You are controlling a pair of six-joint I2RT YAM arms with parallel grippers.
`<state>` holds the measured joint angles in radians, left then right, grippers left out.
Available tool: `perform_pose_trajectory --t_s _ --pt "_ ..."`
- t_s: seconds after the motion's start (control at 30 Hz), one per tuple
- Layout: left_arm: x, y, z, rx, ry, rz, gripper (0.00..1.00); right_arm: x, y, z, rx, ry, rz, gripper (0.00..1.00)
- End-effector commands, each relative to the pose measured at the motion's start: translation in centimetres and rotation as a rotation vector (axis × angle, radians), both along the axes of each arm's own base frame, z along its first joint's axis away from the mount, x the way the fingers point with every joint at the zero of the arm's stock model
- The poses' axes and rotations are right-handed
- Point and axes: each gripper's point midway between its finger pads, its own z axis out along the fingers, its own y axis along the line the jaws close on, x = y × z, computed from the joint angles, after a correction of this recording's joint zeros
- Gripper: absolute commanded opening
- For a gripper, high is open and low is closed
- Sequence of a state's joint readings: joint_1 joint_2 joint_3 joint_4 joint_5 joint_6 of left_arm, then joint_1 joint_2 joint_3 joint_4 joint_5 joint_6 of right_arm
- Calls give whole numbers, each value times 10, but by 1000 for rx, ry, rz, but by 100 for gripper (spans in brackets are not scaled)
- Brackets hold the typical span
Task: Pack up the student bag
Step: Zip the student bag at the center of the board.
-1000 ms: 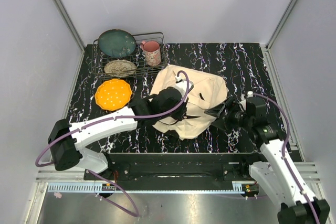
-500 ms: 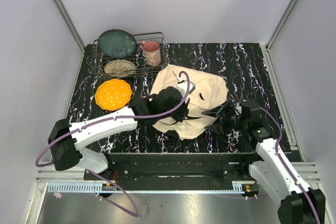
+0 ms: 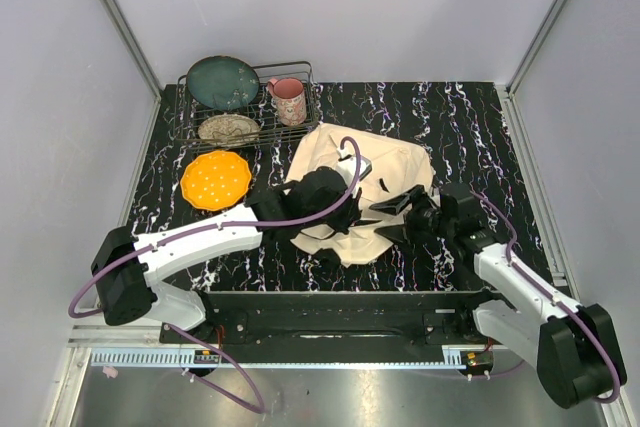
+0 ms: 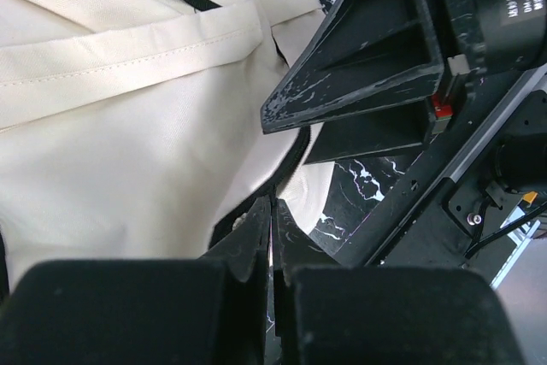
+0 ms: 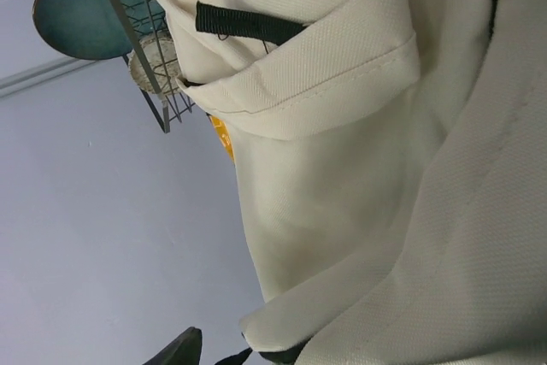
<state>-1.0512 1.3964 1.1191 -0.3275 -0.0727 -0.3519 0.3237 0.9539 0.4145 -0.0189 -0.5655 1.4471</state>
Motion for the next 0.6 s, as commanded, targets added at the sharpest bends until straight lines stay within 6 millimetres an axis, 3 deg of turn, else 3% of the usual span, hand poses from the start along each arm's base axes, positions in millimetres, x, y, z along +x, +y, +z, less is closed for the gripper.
perform_pose_trajectory --t_s 0.0,0.03,0.07,0.1,0.17,0.2,0.23,0.37,0.57 --pt "7 -19 31 -118 -49 -18 0 19 10 18 34 -87 -23 67" --pt "6 -19 31 -117 -50 -22 0 20 11 18 34 -91 -21 63" --pt "5 -20 31 -118 -49 -25 0 21 12 18 34 -97 -20 50" --pt "5 -20 30 -117 -49 -28 0 23 13 18 37 -102 -17 45" --pt "5 -19 29 -114 -49 -30 0 25 15 18 35 -111 -13 23" --pt "4 -19 29 -113 -47 -29 0 27 14 17 32 -113 -18 7" --pt "4 -18 28 -111 -48 -26 0 28 14 17 31 -115 -22 2" --pt "5 -9 27 -102 -58 -2 0 29 7 12 6 -120 -64 0" --pt "3 12 15 -64 -58 51 0 27 -20 1 -58 -126 -217 0"
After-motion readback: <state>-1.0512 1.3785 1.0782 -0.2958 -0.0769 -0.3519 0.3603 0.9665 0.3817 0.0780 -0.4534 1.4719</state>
